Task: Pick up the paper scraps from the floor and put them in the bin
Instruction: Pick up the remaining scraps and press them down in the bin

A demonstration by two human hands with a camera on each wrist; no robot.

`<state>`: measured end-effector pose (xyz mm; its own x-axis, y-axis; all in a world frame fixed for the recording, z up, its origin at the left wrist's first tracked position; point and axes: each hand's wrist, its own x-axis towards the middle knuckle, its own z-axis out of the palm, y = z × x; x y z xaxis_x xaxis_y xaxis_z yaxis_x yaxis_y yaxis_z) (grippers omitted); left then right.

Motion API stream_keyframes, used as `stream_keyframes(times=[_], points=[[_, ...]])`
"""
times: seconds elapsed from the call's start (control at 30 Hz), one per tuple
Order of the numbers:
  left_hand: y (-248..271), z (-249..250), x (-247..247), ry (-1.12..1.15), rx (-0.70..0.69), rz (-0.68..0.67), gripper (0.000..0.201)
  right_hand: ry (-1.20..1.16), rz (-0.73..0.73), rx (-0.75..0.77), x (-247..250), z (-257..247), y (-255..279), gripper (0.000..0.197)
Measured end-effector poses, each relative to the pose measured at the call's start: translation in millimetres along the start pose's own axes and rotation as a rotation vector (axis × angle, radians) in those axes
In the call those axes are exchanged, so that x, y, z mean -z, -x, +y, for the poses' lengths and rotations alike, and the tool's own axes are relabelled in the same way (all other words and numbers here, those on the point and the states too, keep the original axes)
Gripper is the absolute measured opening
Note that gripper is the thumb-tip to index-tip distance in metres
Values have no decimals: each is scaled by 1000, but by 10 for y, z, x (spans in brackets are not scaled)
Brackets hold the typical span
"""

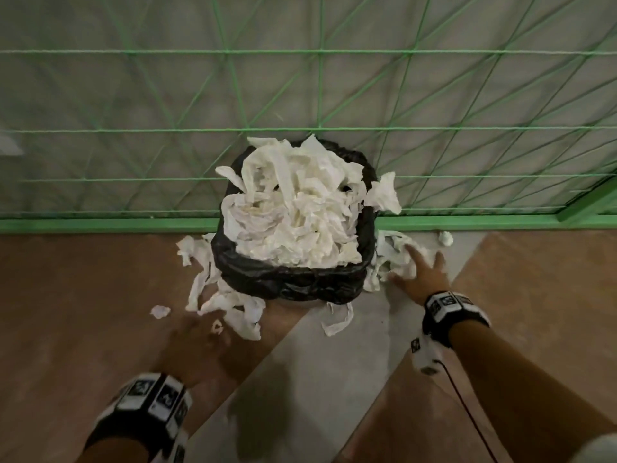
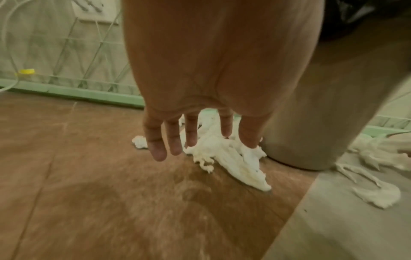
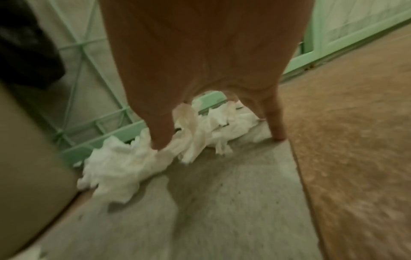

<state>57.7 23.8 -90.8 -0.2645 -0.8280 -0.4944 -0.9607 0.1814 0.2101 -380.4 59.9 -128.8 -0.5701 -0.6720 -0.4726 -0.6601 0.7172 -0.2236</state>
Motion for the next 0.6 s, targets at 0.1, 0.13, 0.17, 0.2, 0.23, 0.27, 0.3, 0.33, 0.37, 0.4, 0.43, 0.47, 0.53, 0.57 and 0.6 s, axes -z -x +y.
stream_keyframes(times=[0.1, 0.13, 0.17, 0.2, 0.23, 0.27, 0.3, 0.33, 0.37, 0.4, 0.43, 0.47, 0.53, 0.57, 0.6], points=[[-52, -22, -215, -68, -52, 33, 60, 93, 149, 151, -50, -115, 15, 35], [-75, 25, -222, -97, -74, 48, 54, 99, 189, 186, -21, -149, 17, 28], [-65, 102, -216, -109, -72, 41, 48, 97, 200, 192, 24, -176, 32, 26], [-56, 156, -231, -44, -25, 37, 52, 84, 199, 184, 72, -188, 41, 26], [-52, 206, -237, 84, 19, 70, 54, 72, 185, 152, 142, -200, 59, 26], [-43, 265, -205, 169, 72, 93, 59, 63, 163, 125, 216, -191, 83, 25], [-60, 287, -229, 210, 89, 112, 65, 56, 133, 108, 311, -180, 121, 25], [-94, 293, -244, 189, 97, 123, 71, 14, 106, 97, 413, -165, 150, 26], [-140, 325, -221, 147, 92, 153, 77, -36, 100, 90, 548, -180, 205, 28], [-210, 315, -234, 79, 104, 172, 83, -106, 119, 89, 685, -207, 265, 30], [-280, 320, -247, 25, 84, 171, 85, -154, 153, 116, 828, -251, 331, 34], [-307, 358, -231, 2, 82, 129, 86, -249, 180, 140, 972, -324, 415, 38], [-326, 444, -230, -34, 63, -9, 74, -490, 249, 189, 1262, -502, 625, 39], [-313, 507, -214, -43, 17, -16, 63, -550, 287, 217, 1413, -614, 724, 39], [-329, 548, -229, -90, -41, 24, 55, -586, 321, 264, 1578, -744, 838, 38]])
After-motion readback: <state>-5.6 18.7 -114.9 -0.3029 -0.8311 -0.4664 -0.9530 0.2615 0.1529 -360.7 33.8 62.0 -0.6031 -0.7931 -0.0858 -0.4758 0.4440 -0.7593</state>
